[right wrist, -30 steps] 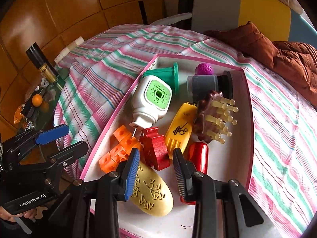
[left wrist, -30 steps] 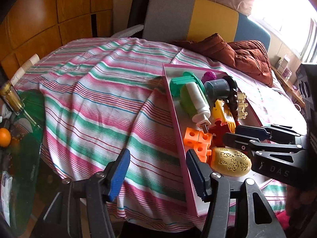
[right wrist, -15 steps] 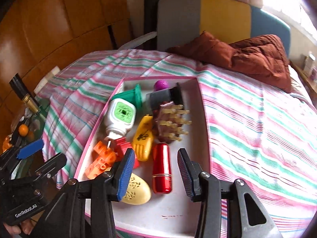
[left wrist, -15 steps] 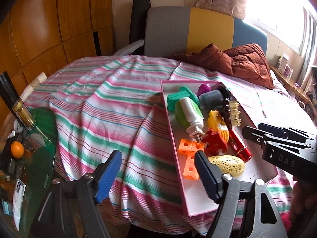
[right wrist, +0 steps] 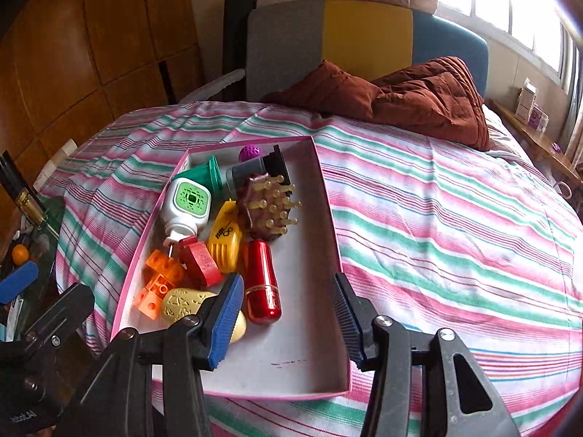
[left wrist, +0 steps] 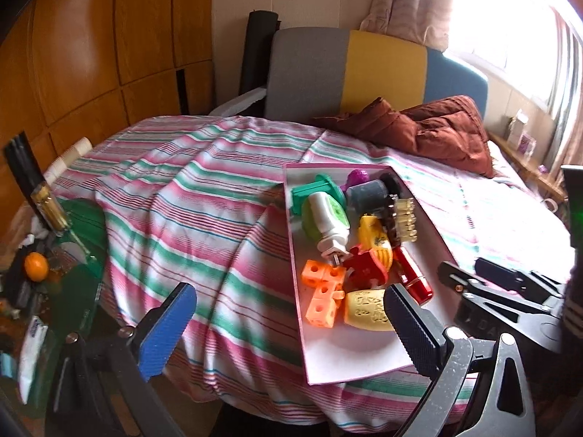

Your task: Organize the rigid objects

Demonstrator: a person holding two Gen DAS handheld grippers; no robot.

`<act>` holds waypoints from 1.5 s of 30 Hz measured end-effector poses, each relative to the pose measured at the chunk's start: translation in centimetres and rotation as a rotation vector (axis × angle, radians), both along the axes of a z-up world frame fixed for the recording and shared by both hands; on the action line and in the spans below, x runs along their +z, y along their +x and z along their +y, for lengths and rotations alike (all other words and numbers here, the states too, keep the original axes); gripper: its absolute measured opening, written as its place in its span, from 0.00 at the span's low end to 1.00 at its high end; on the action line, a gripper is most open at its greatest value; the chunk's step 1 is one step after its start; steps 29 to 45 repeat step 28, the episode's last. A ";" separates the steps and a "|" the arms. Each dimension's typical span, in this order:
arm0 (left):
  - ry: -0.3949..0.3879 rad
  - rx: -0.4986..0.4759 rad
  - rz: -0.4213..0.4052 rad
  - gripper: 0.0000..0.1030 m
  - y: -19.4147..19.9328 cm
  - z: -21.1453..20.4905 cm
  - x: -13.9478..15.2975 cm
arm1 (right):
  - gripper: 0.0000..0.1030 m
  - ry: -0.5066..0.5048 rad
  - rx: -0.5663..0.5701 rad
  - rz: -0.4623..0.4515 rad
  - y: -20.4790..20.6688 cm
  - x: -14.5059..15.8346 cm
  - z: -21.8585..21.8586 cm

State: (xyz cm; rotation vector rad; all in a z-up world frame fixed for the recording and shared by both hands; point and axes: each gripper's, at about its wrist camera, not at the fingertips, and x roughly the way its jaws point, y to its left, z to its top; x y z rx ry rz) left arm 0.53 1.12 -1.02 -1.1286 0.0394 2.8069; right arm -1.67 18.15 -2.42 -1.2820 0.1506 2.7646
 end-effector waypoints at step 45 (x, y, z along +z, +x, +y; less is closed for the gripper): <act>0.037 0.098 0.062 0.99 0.9 -1.8 1.0 | 0.49 0.011 -0.009 0.054 0.6 1.5 -0.5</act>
